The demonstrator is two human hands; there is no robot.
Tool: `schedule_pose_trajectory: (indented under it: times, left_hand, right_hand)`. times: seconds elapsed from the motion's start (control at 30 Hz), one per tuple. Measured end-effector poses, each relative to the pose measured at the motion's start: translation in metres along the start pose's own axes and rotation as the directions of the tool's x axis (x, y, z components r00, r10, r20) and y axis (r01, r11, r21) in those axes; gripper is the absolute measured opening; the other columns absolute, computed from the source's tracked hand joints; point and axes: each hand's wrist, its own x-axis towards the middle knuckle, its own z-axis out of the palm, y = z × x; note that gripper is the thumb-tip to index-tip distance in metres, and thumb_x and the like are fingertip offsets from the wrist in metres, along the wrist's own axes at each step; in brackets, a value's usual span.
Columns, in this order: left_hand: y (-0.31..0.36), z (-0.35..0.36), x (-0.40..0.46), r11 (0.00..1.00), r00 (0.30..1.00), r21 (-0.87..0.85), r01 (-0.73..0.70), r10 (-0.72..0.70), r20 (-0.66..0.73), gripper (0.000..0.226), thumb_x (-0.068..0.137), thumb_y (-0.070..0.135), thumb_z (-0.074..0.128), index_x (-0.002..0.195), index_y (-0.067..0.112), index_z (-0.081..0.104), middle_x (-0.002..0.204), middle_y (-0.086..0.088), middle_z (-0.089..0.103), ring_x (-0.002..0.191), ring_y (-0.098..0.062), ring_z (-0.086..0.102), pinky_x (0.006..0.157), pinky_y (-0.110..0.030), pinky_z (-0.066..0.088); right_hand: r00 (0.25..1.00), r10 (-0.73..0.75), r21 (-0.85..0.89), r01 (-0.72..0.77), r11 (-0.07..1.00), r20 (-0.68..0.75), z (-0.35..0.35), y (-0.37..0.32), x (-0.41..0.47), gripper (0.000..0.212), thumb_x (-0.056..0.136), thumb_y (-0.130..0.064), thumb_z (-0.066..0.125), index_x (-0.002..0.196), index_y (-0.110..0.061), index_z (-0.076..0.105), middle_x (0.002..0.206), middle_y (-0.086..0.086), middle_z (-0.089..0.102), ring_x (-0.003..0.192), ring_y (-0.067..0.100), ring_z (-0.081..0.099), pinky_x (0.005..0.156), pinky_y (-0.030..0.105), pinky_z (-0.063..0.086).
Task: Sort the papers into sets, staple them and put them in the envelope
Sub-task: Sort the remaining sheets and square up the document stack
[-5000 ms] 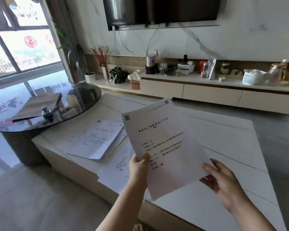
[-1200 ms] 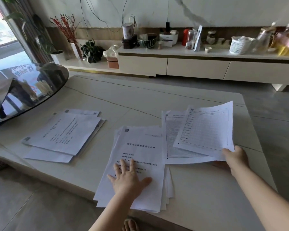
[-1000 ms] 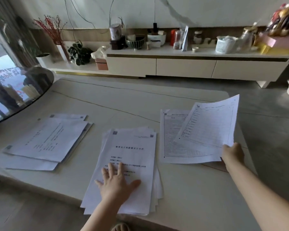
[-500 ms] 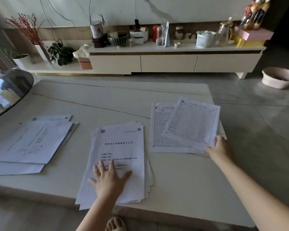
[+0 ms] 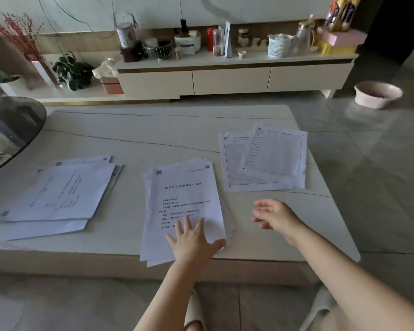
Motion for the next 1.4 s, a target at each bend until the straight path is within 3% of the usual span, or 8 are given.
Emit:
schedule_pose_trajectory:
  times: [0.17,0.33,0.5,0.6,0.9,1.1,1.17,1.4]
  left_hand:
    - [-0.017,0.004,-0.004,0.985,0.988,0.086,-0.151,0.149,0.026,0.088,0.077,0.063,0.061,0.148,0.035,0.018,0.16,-0.007,-0.003,0.146,-0.029,-0.002,0.112,-0.052,0.015]
    - [-0.027,-0.006,0.003,0.978,0.978,-0.092,-0.186,0.175,-0.115,0.038,0.089,0.037,0.057,0.126,0.031,0.056,0.131,0.007,0.049,0.125,-0.018,0.038,0.096,-0.035,0.038]
    - [-0.028,-0.019,0.011,0.918,0.987,-0.395,-0.03,-0.034,-0.155,0.01,0.091,0.026,0.056,0.088,0.02,0.062,0.094,0.001,0.067,0.084,-0.019,0.059,0.07,-0.028,0.046]
    - [-0.031,-0.035,0.013,0.753,0.969,-0.658,0.012,-0.171,-0.178,0.027,0.086,0.027,0.064,0.071,0.017,0.045,0.071,0.004,0.055,0.061,-0.011,0.047,0.051,-0.021,0.032]
    - [-0.038,-0.062,0.021,0.596,0.834,-0.8,-0.072,-0.403,-0.376,0.016,0.096,0.027,0.053,0.09,0.013,0.047,0.079,0.004,0.056,0.067,-0.003,0.05,0.053,-0.02,0.035]
    - [-0.032,-0.043,0.026,0.829,0.89,-0.54,-0.144,-0.13,-0.437,0.013,0.099,0.023,0.047,0.111,0.021,0.052,0.089,0.008,0.066,0.072,-0.011,0.062,0.062,-0.028,0.049]
    - [-0.029,-0.043,0.022,0.867,0.873,-0.447,-0.22,-0.029,-0.486,0.01,0.096,0.03,0.054,0.088,0.029,0.06,0.071,0.017,0.062,0.064,-0.004,0.059,0.057,-0.017,0.043]
    - [-0.019,-0.021,0.003,0.762,0.922,-0.542,-0.355,0.19,-0.337,0.033,0.084,0.062,0.051,0.107,0.041,0.058,0.106,0.026,0.063,0.102,0.009,0.055,0.082,-0.018,0.045]
  right_hand:
    - [0.999,0.04,-0.062,-0.038,0.997,0.022,0.024,0.001,-0.024,0.016,0.092,-0.003,0.056,0.107,-0.006,0.058,0.091,0.009,0.062,0.074,0.012,0.062,0.057,0.018,0.049]
    - [0.997,0.057,-0.143,-0.05,0.988,0.047,0.041,-0.003,-0.024,0.01,0.092,-0.004,0.056,0.099,-0.009,0.06,0.087,0.008,0.063,0.075,0.014,0.062,0.059,0.022,0.048]
    - [0.999,0.037,-0.157,-0.032,0.987,0.031,0.054,-0.012,-0.005,0.012,0.092,-0.005,0.054,0.092,-0.013,0.063,0.088,0.005,0.067,0.072,0.013,0.066,0.058,0.029,0.051]
    - [0.998,0.005,-0.302,0.014,0.953,0.061,0.058,-0.014,0.007,0.015,0.092,-0.006,0.051,0.086,-0.016,0.06,0.078,0.004,0.067,0.061,0.011,0.065,0.046,0.023,0.049]
    - [0.918,0.286,-0.366,-0.176,0.914,0.273,0.087,-0.017,0.014,0.035,0.088,-0.012,0.066,0.107,-0.01,0.036,0.097,0.017,0.057,0.047,0.021,0.062,0.045,0.033,0.054]
    - [0.989,0.002,-0.201,0.027,0.979,0.147,0.076,-0.022,0.033,0.019,0.087,-0.01,0.066,0.105,-0.007,0.061,0.092,0.003,0.064,0.066,0.011,0.059,0.049,0.013,0.041]
    - [0.994,-0.053,-0.076,0.06,0.995,0.093,0.072,-0.031,0.033,0.008,0.091,-0.014,0.062,0.094,-0.008,0.067,0.083,0.002,0.068,0.064,0.009,0.06,0.051,0.012,0.043]
    - [0.994,0.045,0.496,-0.087,0.864,0.095,0.078,-0.047,0.013,0.02,0.098,-0.012,0.046,0.096,-0.008,0.065,0.081,0.009,0.071,0.068,0.02,0.068,0.054,0.032,0.057]
